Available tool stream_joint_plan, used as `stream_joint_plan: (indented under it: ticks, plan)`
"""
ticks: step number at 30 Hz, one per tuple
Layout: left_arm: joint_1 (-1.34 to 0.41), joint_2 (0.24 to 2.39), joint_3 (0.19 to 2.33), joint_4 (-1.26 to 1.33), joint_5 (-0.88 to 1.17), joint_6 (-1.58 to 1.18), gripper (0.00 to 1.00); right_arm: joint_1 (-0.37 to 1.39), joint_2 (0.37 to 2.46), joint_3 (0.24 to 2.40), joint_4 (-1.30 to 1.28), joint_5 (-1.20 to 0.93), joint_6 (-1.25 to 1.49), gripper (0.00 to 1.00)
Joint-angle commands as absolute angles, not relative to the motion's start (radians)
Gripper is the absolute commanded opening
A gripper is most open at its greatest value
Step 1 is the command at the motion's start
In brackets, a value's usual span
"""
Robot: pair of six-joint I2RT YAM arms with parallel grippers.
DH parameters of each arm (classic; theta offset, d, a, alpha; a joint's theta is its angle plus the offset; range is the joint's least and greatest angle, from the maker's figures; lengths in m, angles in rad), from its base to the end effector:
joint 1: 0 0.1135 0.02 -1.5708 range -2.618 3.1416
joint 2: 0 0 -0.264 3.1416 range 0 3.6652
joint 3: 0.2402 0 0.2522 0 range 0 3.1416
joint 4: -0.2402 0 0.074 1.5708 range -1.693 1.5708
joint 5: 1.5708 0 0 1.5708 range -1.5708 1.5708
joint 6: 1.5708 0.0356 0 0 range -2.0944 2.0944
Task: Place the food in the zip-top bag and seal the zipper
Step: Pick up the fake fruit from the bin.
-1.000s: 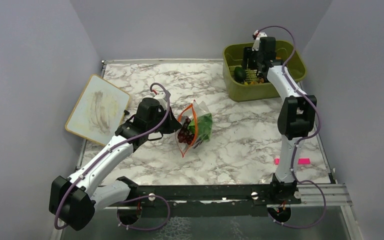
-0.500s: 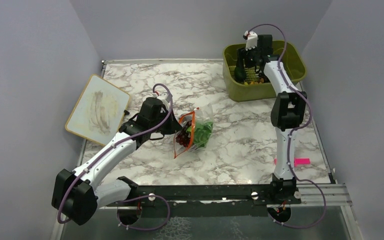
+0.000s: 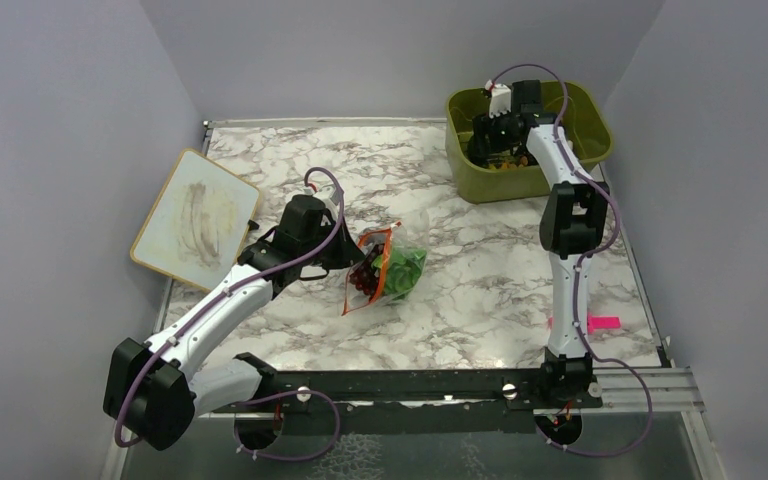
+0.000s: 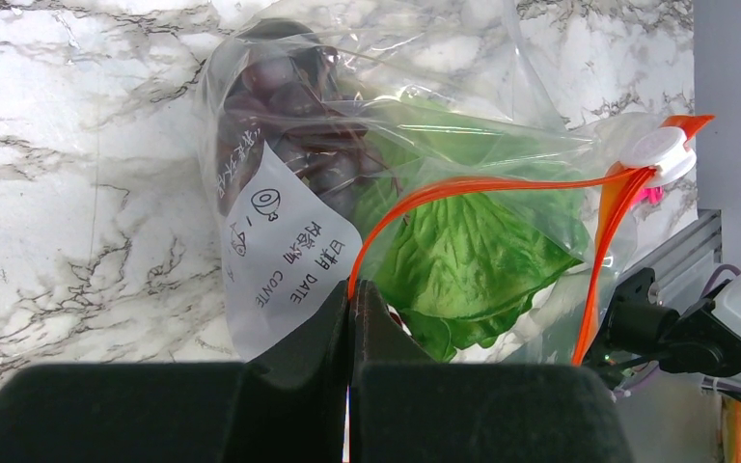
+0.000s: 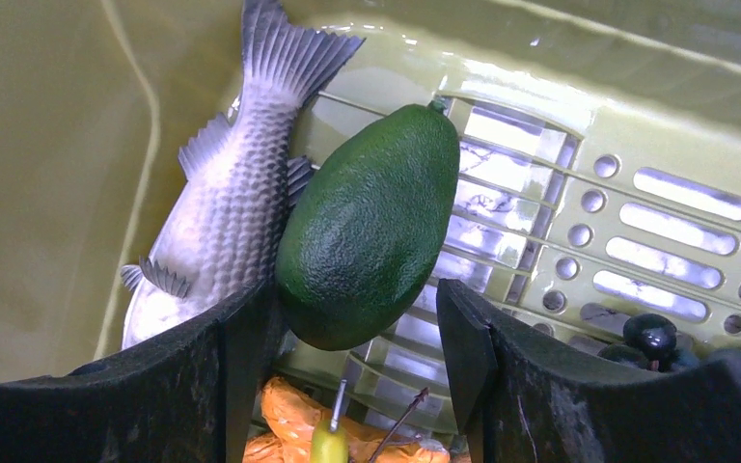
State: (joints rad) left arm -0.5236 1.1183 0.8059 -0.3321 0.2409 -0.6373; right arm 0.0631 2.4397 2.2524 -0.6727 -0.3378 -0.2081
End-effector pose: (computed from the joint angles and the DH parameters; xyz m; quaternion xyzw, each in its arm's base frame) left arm 0.2061 -0.1288 0.2675 0.0031 0.8898 -0.3331 0.3119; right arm 0.5418 0.0461 0.2158 -0.1829 0.9078 0.1323 0.3535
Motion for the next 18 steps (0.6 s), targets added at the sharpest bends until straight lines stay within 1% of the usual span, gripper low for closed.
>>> stream_joint_plan:
  ticks: [1,5,14,18]
  plan:
    - [-0.524,1.095,0.829,-0.343,0.229,-0.644,0.00,0.057,2.469,2.294,-0.699,-0.324,-0.209,0.65]
    - [-0.524,1.087,0.823,-0.345,0.220,-0.649,0.00,0.057,2.500,2.317,-0.687,-0.306,-0.196,0.64]
    - [-0.524,1.086,0.824,-0.349,0.209,-0.657,0.00,0.057,2.481,2.293,-0.599,-0.312,-0.181,0.40]
    - [-0.523,1.089,0.825,-0.349,0.204,-0.663,0.00,0.057,2.443,2.272,-0.563,-0.309,-0.183,0.34]
